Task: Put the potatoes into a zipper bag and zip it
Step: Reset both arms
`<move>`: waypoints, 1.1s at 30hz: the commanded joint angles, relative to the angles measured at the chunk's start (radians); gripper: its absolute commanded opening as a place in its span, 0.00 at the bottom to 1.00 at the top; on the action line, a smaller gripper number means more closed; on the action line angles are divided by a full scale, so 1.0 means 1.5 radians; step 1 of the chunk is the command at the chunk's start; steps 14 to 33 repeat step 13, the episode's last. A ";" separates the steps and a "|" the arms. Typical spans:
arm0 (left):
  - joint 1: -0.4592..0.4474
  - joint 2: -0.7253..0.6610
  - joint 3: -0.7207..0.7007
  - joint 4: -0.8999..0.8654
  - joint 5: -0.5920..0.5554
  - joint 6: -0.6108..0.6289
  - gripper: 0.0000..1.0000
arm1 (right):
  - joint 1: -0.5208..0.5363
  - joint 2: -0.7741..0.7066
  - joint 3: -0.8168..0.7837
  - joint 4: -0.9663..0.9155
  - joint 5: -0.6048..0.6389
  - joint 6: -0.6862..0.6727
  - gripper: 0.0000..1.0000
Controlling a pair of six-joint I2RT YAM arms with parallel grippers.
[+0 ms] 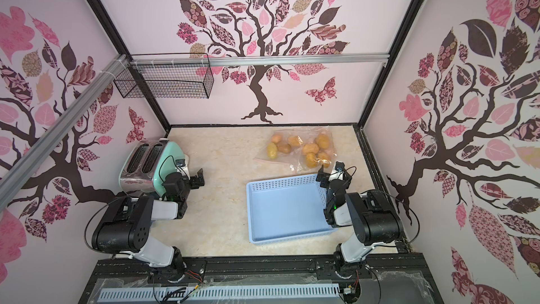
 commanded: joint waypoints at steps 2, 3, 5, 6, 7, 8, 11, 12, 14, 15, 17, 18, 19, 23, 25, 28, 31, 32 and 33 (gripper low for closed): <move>0.002 -0.006 0.011 0.014 0.011 -0.006 0.98 | 0.007 0.005 -0.014 0.059 -0.014 -0.015 0.99; 0.002 -0.008 0.014 0.005 0.011 -0.007 0.98 | 0.007 0.003 -0.010 0.047 -0.023 -0.018 0.99; 0.002 -0.006 0.013 0.011 0.011 -0.007 0.98 | 0.006 0.003 0.023 -0.019 -0.046 -0.024 1.00; 0.002 -0.006 0.014 0.007 0.010 -0.007 0.98 | -0.001 0.000 0.038 -0.056 -0.058 -0.016 1.00; 0.002 -0.006 0.014 0.009 0.010 -0.007 0.98 | -0.009 0.001 0.048 -0.071 -0.073 -0.009 1.00; 0.003 -0.007 0.014 0.008 0.010 -0.007 0.98 | -0.012 0.004 0.052 -0.075 -0.078 -0.007 0.99; -0.002 -0.008 0.009 0.015 0.004 -0.003 0.98 | -0.011 -0.001 0.029 -0.040 -0.063 -0.008 1.00; -0.008 -0.009 0.004 0.023 -0.003 0.003 0.98 | -0.001 -0.001 0.014 -0.008 -0.030 -0.011 1.00; -0.020 -0.010 -0.005 0.040 -0.013 0.013 0.98 | 0.015 0.001 -0.011 0.043 0.009 -0.015 0.99; -0.020 -0.010 -0.005 0.040 -0.013 0.013 0.98 | 0.015 0.001 -0.011 0.043 0.009 -0.015 0.99; -0.020 -0.010 -0.005 0.040 -0.013 0.013 0.98 | 0.015 0.001 -0.011 0.043 0.009 -0.015 0.99; -0.020 -0.010 -0.005 0.040 -0.013 0.013 0.98 | 0.015 0.001 -0.011 0.043 0.009 -0.015 0.99; -0.020 -0.010 -0.005 0.040 -0.013 0.013 0.98 | 0.015 0.001 -0.011 0.043 0.009 -0.015 0.99; -0.020 -0.010 -0.005 0.040 -0.013 0.013 0.98 | 0.015 0.001 -0.011 0.043 0.009 -0.015 0.99; -0.020 -0.010 -0.005 0.040 -0.013 0.013 0.98 | 0.015 0.001 -0.011 0.043 0.009 -0.015 0.99; -0.020 -0.010 -0.005 0.040 -0.013 0.013 0.98 | 0.015 0.001 -0.011 0.043 0.009 -0.015 0.99; -0.020 -0.010 -0.005 0.040 -0.013 0.013 0.98 | 0.015 0.001 -0.011 0.043 0.009 -0.015 0.99; -0.020 -0.010 -0.005 0.040 -0.013 0.013 0.98 | 0.015 0.001 -0.011 0.043 0.009 -0.015 0.99; -0.020 -0.010 -0.005 0.040 -0.013 0.013 0.98 | 0.015 0.001 -0.011 0.043 0.009 -0.015 0.99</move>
